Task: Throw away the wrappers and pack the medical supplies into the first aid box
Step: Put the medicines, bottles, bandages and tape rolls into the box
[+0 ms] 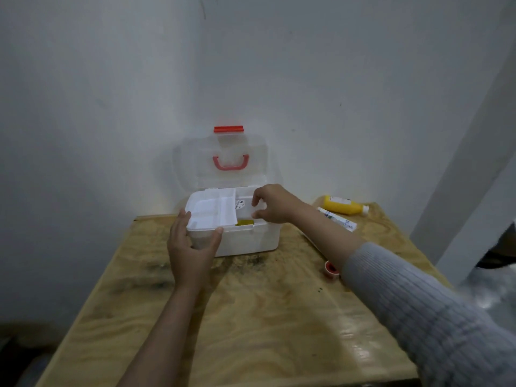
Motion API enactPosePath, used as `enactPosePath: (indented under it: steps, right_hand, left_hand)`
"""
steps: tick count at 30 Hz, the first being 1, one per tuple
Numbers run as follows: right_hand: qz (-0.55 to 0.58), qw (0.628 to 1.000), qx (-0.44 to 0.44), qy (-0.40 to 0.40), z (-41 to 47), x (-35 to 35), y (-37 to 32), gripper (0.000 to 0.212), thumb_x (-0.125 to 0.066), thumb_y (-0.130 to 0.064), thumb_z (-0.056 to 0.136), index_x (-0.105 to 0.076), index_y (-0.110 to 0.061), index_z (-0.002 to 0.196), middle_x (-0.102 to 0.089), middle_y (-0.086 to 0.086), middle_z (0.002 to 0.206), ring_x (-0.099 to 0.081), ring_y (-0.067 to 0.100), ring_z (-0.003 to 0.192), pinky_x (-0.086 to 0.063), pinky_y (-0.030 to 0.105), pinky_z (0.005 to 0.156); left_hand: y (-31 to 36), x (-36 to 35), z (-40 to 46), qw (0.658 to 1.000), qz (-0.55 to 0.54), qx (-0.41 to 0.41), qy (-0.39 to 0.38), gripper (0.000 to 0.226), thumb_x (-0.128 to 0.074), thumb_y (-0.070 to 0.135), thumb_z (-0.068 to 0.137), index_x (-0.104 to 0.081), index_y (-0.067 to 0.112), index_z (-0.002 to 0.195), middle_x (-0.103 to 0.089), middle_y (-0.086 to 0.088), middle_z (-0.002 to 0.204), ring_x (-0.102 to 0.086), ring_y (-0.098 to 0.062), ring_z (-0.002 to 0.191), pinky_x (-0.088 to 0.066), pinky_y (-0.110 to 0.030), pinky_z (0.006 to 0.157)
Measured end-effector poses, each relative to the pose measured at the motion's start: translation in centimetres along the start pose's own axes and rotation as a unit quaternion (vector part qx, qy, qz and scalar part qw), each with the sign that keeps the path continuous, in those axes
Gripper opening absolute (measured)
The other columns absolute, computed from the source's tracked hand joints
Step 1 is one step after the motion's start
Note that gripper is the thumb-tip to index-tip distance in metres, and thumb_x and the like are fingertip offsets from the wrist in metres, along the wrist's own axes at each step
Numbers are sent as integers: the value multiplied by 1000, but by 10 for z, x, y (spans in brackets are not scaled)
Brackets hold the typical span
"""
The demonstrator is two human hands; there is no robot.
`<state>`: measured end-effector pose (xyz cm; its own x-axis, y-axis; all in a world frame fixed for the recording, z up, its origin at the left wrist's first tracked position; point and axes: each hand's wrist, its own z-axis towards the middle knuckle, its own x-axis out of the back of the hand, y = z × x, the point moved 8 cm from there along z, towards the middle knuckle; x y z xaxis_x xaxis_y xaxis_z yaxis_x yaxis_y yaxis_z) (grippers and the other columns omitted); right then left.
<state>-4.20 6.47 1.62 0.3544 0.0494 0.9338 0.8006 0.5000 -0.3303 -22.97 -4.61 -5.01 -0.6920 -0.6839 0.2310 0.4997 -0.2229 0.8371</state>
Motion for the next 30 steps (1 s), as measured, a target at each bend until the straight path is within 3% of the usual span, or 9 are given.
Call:
enactPosePath:
  steps: [5, 12, 16, 22, 25, 28, 30]
  right_hand:
    - [-23, 999, -40, 9, 10, -5, -12, 26, -66, -7, 81, -60, 2, 105, -62, 18, 110, -59, 31, 101, -47, 35, 73]
    - [78, 994, -76, 14, 11, -11, -8, 33, -79, -11, 70, -67, -3, 100, -65, 11, 108, -61, 26, 100, -48, 30, 83]
    - [136, 987, -86, -22, 15, -21, -6, 36, -70, 3, 72, -64, -6, 107, -70, 12, 102, -66, 24, 97, -55, 35, 86]
    - [134, 987, -79, -39, 17, -27, -5, 46, -65, 1, 76, -57, -8, 121, -64, 11, 117, -60, 24, 106, -53, 33, 88]
    - [147, 985, -76, 50, 15, -13, -2, 40, -64, -2, 75, -61, -8, 114, -65, 12, 110, -61, 25, 100, -52, 31, 84]
    - [210, 955, -52, 204, -1, 14, 0, 23, -59, 0, 77, -66, -3, 99, -69, 13, 98, -64, 23, 89, -54, 31, 80]
    - [219, 939, -27, 265, -16, 29, 3, 16, -59, -2, 79, -67, -3, 94, -71, 11, 94, -63, 18, 80, -53, 25, 75]
  left_hand:
    - [0, 0, -1, 1000, 5, -3, 2, 72, -77, 36, 74, -45, 23, 137, -42, -1, 149, -39, -19, 136, -47, -51, 102]
    - [1, 0, -1, 1000, 5, -4, -3, 72, -78, 34, 74, -45, 21, 137, -42, -2, 148, -39, -19, 136, -47, -50, 102]
    - [0, -1, 0, 1000, 8, -1, -4, 73, -78, 36, 74, -44, 23, 137, -42, -1, 149, -39, -19, 135, -48, -50, 101]
    - [-1, 0, -1, 1000, 14, 1, -4, 74, -77, 38, 74, -43, 25, 138, -41, 1, 150, -39, -20, 135, -50, -50, 98]
    - [2, 1, 0, 1000, 11, 0, -1, 74, -78, 35, 74, -45, 21, 138, -42, -1, 149, -39, -21, 135, -50, -49, 99]
    - [3, 2, -1, 1000, 3, 0, -1, 73, -79, 31, 73, -47, 18, 138, -43, -3, 148, -39, -20, 136, -49, -49, 99]
    - [4, 2, -1, 1000, 2, -1, -2, 73, -79, 31, 73, -47, 17, 137, -43, -3, 148, -39, -20, 136, -49, -48, 100]
